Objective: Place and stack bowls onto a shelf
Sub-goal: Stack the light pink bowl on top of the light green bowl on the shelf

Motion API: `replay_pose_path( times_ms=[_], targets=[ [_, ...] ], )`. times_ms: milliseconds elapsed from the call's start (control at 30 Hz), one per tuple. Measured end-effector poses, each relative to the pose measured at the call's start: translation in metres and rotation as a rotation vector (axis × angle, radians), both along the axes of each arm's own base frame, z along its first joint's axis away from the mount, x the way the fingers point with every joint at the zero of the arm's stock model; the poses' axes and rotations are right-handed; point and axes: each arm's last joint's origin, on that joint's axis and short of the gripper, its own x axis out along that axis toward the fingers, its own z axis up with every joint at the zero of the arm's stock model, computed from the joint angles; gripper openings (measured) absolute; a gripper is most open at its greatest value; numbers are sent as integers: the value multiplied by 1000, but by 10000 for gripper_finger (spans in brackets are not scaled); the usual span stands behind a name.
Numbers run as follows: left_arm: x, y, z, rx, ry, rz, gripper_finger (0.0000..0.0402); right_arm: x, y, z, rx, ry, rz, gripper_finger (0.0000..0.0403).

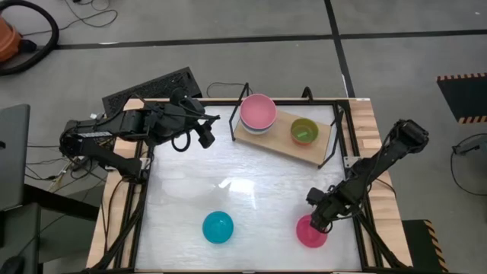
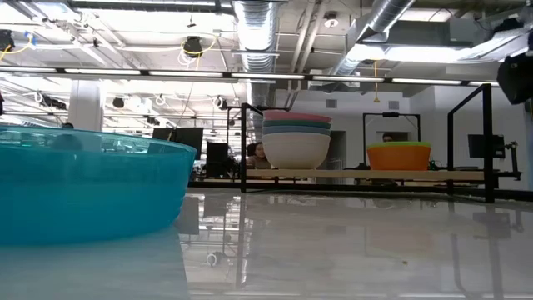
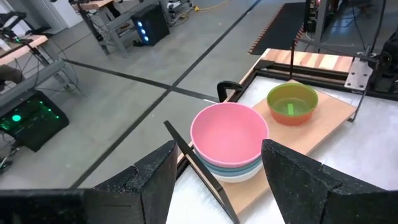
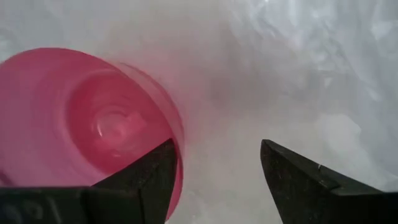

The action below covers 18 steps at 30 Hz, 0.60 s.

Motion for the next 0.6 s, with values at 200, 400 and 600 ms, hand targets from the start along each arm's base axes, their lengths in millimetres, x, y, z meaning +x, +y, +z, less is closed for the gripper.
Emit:
replay_pose_path(
  times_ms=[200, 400, 600],
  targets=[
    [0, 0, -1, -1, 7, 1, 222, -1, 1, -10, 34, -38, 8, 236],
    [-1, 0, -1, -1, 11, 2, 222, -2, 3, -17, 59, -23, 13, 151],
    [-1, 0, -1, 1, 11, 2, 222, -2, 3, -15, 86, -12, 20, 23]
  ],
)
